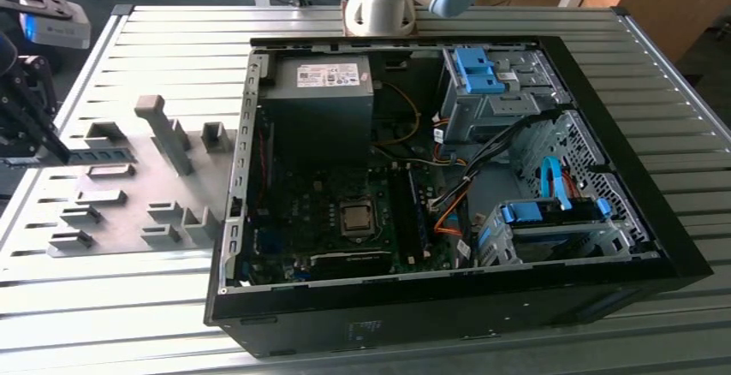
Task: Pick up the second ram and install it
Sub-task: 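Pick up the second ram and move it above second insertion slot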
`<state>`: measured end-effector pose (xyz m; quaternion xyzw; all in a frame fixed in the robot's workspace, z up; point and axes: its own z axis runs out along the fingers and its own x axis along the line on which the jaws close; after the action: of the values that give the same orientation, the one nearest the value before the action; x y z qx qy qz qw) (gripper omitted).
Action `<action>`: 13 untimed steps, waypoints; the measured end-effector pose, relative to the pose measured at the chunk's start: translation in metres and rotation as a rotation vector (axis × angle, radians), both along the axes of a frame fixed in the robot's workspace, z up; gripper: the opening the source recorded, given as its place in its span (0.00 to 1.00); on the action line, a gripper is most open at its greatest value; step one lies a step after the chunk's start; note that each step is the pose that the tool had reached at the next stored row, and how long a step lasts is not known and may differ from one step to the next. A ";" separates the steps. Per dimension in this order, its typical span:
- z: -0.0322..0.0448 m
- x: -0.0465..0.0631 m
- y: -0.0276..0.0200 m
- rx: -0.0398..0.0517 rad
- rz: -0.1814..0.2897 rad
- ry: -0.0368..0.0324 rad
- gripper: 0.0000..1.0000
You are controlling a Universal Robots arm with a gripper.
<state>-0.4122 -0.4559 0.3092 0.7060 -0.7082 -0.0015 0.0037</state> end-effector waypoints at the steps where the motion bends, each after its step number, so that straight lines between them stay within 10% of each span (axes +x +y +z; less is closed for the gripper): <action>1: 0.0010 0.000 0.0000 0.0000 0.000 0.0001 0.14; 13: 0.0124 0.000 0.0000 0.0000 0.000 0.0000 0.14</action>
<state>-0.4122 -0.4559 0.3217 0.7060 -0.7082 -0.0015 0.0038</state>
